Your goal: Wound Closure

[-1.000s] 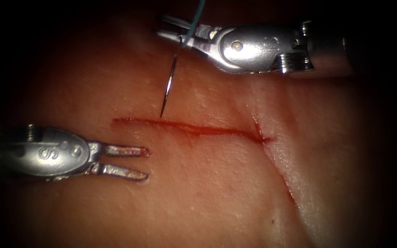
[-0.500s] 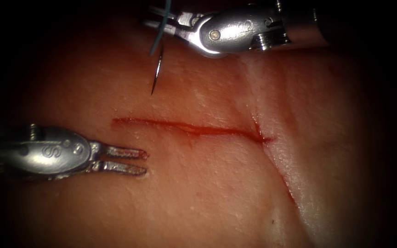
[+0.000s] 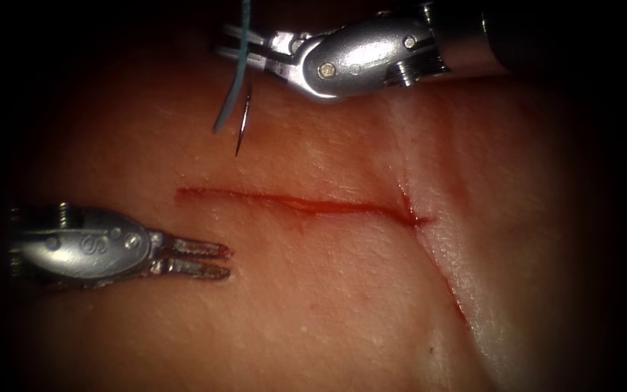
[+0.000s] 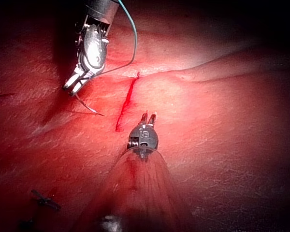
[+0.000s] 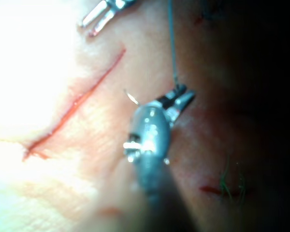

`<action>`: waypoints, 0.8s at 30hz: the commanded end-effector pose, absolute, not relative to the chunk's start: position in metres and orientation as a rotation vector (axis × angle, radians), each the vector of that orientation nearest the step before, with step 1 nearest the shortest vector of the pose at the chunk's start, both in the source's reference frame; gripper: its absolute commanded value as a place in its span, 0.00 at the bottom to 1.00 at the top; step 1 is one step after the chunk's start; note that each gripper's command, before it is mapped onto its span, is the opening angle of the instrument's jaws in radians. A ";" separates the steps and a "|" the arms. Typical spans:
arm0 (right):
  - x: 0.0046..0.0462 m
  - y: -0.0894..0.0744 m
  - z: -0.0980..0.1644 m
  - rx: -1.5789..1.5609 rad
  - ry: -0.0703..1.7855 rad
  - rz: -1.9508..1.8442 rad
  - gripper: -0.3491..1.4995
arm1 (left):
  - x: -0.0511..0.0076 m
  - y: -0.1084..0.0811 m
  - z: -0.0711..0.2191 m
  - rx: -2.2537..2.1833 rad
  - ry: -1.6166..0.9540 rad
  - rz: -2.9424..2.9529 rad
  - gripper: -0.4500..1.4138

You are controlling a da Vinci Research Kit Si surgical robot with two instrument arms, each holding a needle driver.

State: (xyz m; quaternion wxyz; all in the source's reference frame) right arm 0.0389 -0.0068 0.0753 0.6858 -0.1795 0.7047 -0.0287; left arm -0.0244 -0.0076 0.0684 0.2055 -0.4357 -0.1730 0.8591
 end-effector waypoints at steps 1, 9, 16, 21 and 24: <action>0.0398 -0.007 0.076 -0.407 1.581 -0.071 0.00 | -0.0248 -0.008 0.069 -1.217 -0.484 2.394 0.16; 0.0402 -0.008 0.075 -0.463 1.543 -0.176 0.00 | -0.0244 -0.008 0.069 -1.216 -0.490 2.391 0.17; 0.0403 -0.010 0.073 -0.566 1.532 -0.299 0.00 | -0.0237 -0.008 0.069 -1.215 -0.493 2.387 0.17; 0.0410 -0.012 0.072 -0.611 1.542 -0.357 0.00 | -0.0236 -0.008 0.069 -1.215 -0.493 2.387 0.17; 0.0414 -0.013 0.071 -0.632 1.543 -0.391 0.00 | -0.0235 -0.008 0.069 -1.215 -0.494 2.388 0.16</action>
